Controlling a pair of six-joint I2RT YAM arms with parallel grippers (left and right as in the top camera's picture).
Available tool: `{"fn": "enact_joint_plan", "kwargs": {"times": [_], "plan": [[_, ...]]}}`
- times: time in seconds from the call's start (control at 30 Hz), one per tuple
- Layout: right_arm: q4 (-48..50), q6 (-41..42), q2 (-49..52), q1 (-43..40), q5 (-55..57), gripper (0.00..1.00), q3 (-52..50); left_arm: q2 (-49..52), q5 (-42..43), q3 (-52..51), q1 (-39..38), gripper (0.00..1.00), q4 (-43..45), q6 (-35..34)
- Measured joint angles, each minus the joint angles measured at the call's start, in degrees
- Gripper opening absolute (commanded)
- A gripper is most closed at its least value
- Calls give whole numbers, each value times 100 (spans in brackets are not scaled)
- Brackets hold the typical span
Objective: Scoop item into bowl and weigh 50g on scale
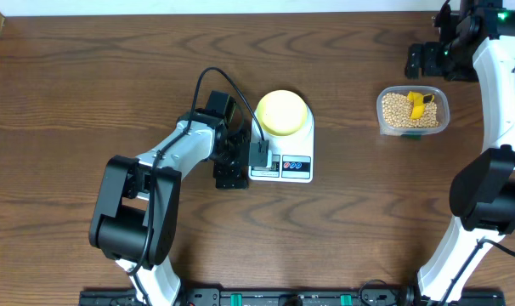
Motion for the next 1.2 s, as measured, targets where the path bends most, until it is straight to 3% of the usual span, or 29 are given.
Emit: {"fn": "enact_joint_plan", "kwargs": {"times": [0.3,0.67,1.2], "plan": [[0,0,0,0,2,99,0,0,-17,0,0,98,-4,33],[0,0,0,0,0,99,0,0,-48,0,48,98,-304,898],[0,0,0,0,0,99,0,0,22,0,46,98,-223,525]]}}
